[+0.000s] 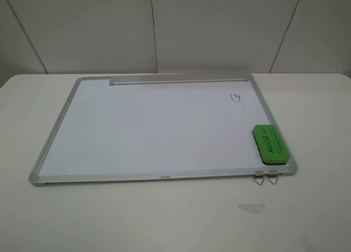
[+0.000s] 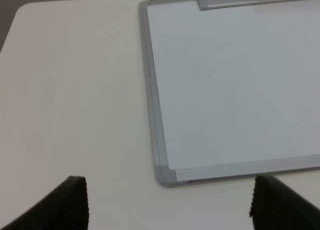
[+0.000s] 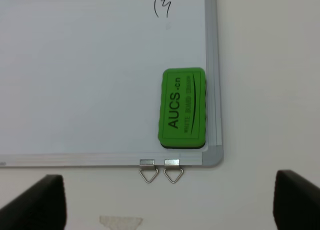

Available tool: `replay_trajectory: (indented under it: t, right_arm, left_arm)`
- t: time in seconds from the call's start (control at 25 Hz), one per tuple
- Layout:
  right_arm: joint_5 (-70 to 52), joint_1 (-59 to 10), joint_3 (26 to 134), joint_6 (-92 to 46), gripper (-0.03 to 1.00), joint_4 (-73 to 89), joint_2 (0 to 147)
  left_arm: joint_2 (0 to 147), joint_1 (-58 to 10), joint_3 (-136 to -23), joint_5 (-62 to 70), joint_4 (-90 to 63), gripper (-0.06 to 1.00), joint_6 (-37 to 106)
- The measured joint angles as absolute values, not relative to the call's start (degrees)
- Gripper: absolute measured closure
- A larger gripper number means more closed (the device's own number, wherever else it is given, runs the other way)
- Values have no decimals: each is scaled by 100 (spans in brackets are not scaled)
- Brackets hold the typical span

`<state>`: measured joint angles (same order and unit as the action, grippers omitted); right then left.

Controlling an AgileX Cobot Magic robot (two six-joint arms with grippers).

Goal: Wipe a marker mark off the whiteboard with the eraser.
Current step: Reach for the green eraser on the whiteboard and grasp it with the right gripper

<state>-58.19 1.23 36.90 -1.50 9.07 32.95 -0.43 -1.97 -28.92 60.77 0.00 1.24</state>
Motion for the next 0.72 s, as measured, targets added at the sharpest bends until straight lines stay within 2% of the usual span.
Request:
replay_trajectory:
  t: [0.44,0.72]
  right_arm:
    - [-5801,103,4993,-780,14,1504,6035]
    - [-5750,-498,5379,-983,14,1037,7695]
  left_arm:
    - [-43,-197,-2892,6077,0,26,124]
    - [-43,-197,-2892,6077,0,26,124]
